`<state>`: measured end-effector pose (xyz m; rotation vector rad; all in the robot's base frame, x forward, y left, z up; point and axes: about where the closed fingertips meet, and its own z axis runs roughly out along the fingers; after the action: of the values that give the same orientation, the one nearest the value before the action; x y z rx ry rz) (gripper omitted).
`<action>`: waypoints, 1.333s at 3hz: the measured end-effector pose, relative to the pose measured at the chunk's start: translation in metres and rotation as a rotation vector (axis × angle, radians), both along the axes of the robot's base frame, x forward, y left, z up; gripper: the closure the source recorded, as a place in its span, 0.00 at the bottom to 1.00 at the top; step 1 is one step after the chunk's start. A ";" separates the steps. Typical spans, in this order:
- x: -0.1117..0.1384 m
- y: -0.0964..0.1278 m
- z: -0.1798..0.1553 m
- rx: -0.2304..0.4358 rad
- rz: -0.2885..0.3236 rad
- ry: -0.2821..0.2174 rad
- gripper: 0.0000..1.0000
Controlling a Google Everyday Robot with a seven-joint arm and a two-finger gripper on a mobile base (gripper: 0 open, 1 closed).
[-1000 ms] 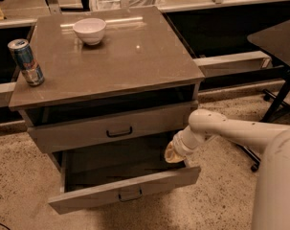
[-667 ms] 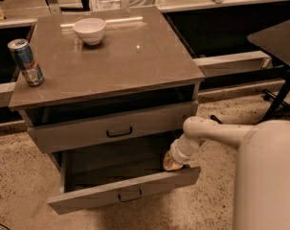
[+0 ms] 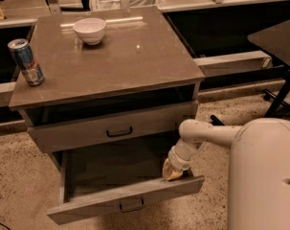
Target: Open middle drawer
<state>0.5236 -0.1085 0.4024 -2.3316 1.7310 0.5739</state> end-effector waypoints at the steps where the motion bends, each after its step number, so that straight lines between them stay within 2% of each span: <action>1: -0.035 0.008 0.004 -0.003 0.077 0.099 1.00; 2: -0.070 0.014 0.010 0.014 0.133 0.225 1.00; 3: -0.097 0.011 0.022 0.029 0.129 0.299 1.00; 4: -0.103 0.009 0.043 0.078 0.091 0.277 1.00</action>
Offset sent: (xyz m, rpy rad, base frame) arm -0.1086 0.0179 0.0249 0.0355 0.3733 0.1979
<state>0.4205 -0.0995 0.4457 -2.3779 1.6792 1.0049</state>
